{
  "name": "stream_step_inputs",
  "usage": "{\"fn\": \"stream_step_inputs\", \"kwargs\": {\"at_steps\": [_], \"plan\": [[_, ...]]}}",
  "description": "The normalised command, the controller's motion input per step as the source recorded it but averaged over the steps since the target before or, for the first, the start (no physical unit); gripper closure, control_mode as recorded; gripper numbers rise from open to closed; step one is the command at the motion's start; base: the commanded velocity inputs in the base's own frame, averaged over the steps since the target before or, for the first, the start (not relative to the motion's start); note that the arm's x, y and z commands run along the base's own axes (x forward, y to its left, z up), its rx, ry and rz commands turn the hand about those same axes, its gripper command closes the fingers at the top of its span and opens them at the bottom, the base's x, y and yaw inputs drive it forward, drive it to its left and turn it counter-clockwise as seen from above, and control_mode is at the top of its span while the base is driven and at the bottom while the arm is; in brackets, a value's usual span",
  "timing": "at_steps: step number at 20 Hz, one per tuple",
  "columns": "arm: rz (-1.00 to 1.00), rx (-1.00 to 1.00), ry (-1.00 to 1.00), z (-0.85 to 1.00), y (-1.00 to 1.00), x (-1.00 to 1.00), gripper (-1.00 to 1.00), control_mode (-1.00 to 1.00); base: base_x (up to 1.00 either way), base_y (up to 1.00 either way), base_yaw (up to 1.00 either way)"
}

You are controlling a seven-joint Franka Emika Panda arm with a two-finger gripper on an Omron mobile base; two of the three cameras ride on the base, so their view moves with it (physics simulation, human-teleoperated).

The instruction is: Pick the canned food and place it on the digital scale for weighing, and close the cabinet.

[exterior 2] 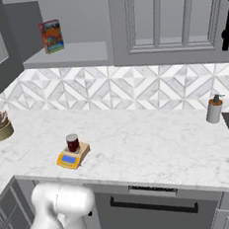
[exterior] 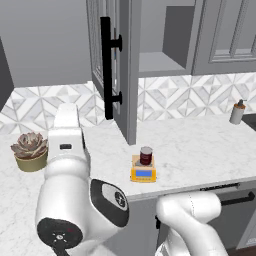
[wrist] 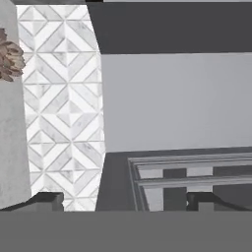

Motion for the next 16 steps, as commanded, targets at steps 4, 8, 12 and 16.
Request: {"fn": "stream_step_inputs", "kwargs": {"at_steps": [4,8,12,16], "plan": [[-0.3,0.0,-0.02,-0.05,0.34,0.65,-1.0,-1.0,0.0,0.0,0.0],[-0.33,0.0,-0.02,0.05,0.09,0.48,-1.0,-1.0,0.0,0.0,0.0],[-0.18,0.02,0.0,0.27,-0.07,0.42,-1.0,-1.0,0.0,0.0,0.0],[-0.12,0.04,0.0,0.31,-0.2,0.41,-1.0,-1.0,0.0,0.0,0.0]]}}
